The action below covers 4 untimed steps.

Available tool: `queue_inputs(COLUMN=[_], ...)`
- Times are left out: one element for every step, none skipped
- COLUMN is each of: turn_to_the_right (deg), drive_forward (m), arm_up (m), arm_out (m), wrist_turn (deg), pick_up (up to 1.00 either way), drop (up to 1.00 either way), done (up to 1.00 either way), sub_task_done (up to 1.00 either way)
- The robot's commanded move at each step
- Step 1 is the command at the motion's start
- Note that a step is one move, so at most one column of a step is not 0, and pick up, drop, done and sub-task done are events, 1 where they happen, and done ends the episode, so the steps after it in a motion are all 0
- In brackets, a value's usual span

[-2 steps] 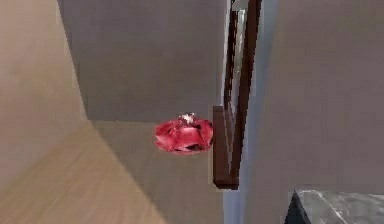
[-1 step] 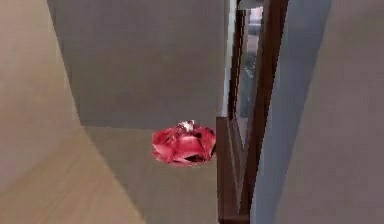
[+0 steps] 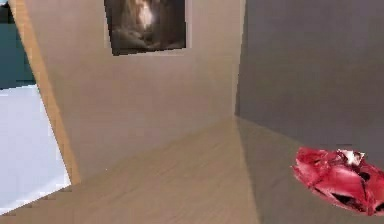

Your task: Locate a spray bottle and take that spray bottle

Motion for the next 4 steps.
queue_inputs(turn_to_the_right=[-45.0,0.0,-45.0,-39.0], drive_forward=[0.00,0.35,0.00,0.00], arm_up=[0.00,0.00,0.00,0.00], arm_out=[0.00,0.00,0.00,0.00], wrist_turn=[0.0,0.0,0.0,0.0], pick_up=[0.00,0.00,0.00,0.00], drop=[0.00,0.00,0.00,0.00], done=[0.00,0.00,0.00,0.00], sub_task_done=[0.00,0.00,0.00,0.00])
